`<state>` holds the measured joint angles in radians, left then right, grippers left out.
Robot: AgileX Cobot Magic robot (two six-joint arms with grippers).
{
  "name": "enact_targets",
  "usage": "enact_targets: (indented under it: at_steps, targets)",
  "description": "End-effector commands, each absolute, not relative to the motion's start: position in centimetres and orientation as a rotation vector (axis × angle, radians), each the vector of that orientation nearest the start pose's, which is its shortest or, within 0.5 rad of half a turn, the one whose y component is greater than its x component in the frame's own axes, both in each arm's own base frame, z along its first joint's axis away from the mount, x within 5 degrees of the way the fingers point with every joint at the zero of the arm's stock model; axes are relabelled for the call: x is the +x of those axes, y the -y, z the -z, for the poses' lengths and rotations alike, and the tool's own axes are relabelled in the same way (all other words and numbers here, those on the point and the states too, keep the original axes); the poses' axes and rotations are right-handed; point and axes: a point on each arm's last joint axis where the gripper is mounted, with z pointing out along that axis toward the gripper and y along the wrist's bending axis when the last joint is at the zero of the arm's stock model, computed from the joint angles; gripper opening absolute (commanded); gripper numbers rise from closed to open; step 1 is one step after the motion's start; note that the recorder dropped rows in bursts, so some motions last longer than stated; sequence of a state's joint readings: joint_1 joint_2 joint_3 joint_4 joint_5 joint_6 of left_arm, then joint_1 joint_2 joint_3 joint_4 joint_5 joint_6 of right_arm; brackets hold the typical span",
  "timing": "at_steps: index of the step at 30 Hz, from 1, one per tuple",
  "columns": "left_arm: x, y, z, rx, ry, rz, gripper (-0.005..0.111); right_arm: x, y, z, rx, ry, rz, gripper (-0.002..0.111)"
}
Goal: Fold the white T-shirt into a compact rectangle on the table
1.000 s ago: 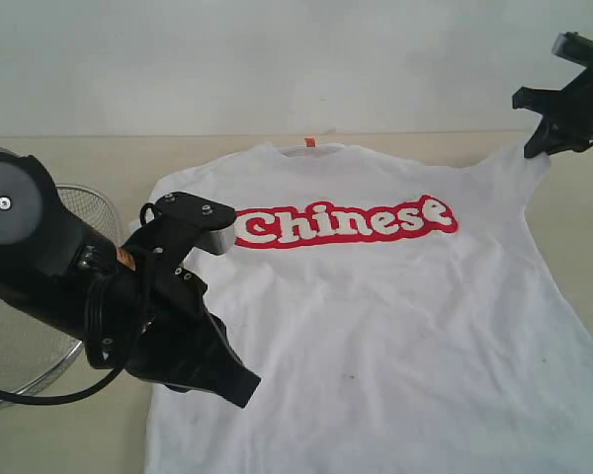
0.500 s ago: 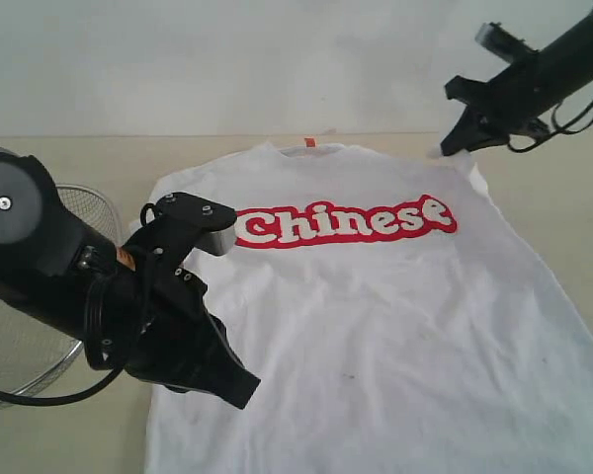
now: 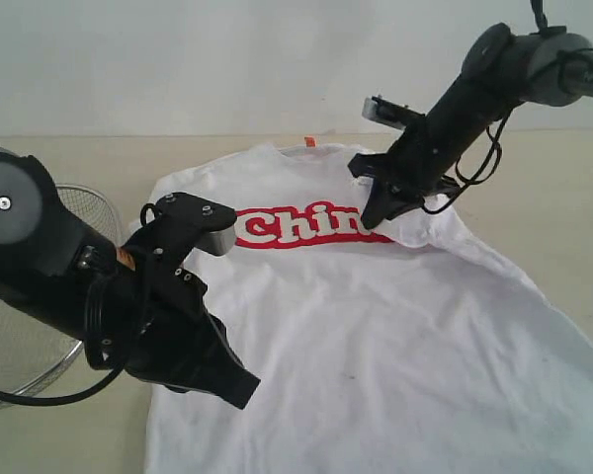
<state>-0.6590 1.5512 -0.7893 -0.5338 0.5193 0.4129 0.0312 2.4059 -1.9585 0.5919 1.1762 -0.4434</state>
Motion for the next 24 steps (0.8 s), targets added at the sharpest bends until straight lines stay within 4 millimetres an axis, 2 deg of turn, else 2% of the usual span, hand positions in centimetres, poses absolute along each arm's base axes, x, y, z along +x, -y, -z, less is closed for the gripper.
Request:
enact_targets:
  at_steps: [1,3,5,9,10,11,13,15,18,21,24]
  targets:
    - [20.8,19.0,-19.1,0.903,-2.604,0.555,0.005,47.9,-5.5,-12.7,-0.410,-2.927,-0.696,0.000]
    - [20.8,19.0,-19.1,0.903,-2.604,0.555,0.005,47.8,-5.6,-12.7,-0.410,-2.924,-0.711,0.002]
    - [20.8,19.0,-19.1,0.903,-2.604,0.555,0.005,47.8,-5.8,-12.8,-0.430,-2.912,-0.744,0.012]
    - [20.8,19.0,-19.1,0.903,-2.604,0.555,0.005,47.5,-6.1,-13.0,-0.451,-2.922,-0.801,0.052]
    - [20.8,19.0,-19.1,0.903,-2.604,0.555,0.005,47.5,-6.1,-13.0,-0.451,-2.922,-0.801,0.061]
    - [20.8,19.0,-19.1,0.905,-2.603,0.555,0.005,47.5,-6.1,-13.0,-0.451,-2.922,-0.801,0.063]
    - [20.8,19.0,-19.1,0.914,-2.597,0.552,0.005,47.5,-6.1,-13.0,-0.453,-2.923,-0.799,0.057]
    - [20.8,19.0,-19.1,0.911,-2.593,0.551,0.005,47.5,-6.1,-13.1,-0.454,-2.910,-0.815,0.046]
    - [21.0,19.0,-19.1,0.900,-2.578,0.545,0.005,47.7,-6.1,-14.3,-0.409,-2.837,-0.921,0.036]
    - [21.3,19.1,-19.3,0.890,-2.543,0.535,0.005,48.0,-5.5,-16.6,-0.359,-2.724,-1.020,0.035]
    - [21.9,19.5,-20.0,0.903,-2.484,0.526,0.005,48.3,-3.9,-18.7,-0.315,-2.670,-1.001,0.035]
